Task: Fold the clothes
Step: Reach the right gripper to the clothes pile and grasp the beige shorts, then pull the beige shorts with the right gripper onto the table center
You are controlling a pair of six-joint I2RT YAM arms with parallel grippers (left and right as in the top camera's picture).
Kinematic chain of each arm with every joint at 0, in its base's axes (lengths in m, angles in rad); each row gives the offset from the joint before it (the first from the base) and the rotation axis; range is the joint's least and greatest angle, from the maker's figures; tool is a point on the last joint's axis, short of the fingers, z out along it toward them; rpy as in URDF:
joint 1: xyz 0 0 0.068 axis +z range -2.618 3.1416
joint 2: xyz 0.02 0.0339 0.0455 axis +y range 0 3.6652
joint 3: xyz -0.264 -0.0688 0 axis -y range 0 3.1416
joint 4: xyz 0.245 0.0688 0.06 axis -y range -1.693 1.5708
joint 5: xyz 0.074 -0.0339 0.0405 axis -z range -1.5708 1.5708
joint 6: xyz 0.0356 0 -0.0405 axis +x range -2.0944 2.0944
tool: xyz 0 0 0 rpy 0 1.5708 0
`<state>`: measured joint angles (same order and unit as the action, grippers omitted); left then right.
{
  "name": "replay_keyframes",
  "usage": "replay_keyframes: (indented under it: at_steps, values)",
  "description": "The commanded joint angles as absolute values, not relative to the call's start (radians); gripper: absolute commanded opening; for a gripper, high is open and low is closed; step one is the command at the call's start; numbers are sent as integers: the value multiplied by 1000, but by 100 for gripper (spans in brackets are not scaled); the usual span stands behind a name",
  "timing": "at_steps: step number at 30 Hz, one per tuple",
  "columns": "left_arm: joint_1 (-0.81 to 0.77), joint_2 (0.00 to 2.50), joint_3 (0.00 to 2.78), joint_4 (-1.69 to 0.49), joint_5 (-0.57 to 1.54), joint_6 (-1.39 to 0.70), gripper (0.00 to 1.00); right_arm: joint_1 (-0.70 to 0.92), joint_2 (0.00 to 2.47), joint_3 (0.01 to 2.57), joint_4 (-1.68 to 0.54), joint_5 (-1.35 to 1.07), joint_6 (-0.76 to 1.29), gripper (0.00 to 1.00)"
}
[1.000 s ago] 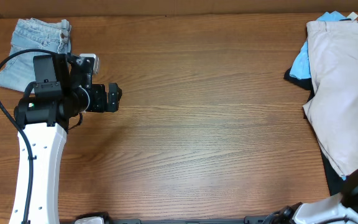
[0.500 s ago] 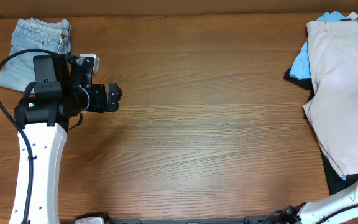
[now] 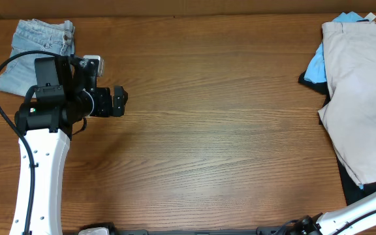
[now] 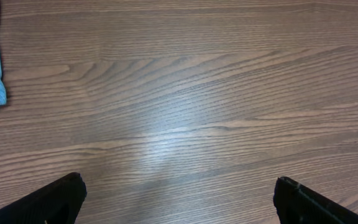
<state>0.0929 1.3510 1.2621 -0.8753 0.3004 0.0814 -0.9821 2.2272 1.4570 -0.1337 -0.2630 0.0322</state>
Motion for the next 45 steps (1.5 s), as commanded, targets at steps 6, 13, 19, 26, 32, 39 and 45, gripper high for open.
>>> replay_keyframes:
  at_steps: [6,13,19,26,32,39,45]
  values:
    - [91,1364,1276,-847,315,78,100,-994,2222,1475,-144,-433,135,4]
    - [91,1364,1276,-837,315,78,100,-979,2053,1475,-212,-540,188,4]
    - [91,1364,1276,-836,314,78,100,-900,1830,1475,-351,-557,212,4]
    - [98,1364,1277,-824,299,79,100,-651,1614,1475,-598,-605,213,4]
    - [189,1364,1277,-801,297,64,100,-259,1600,1475,-766,-596,210,4]
    - [352,1364,1277,-763,296,68,100,253,1656,1475,-765,-481,248,4]
    - [406,1364,1277,-743,295,88,100,583,1740,1475,-662,-429,313,4]
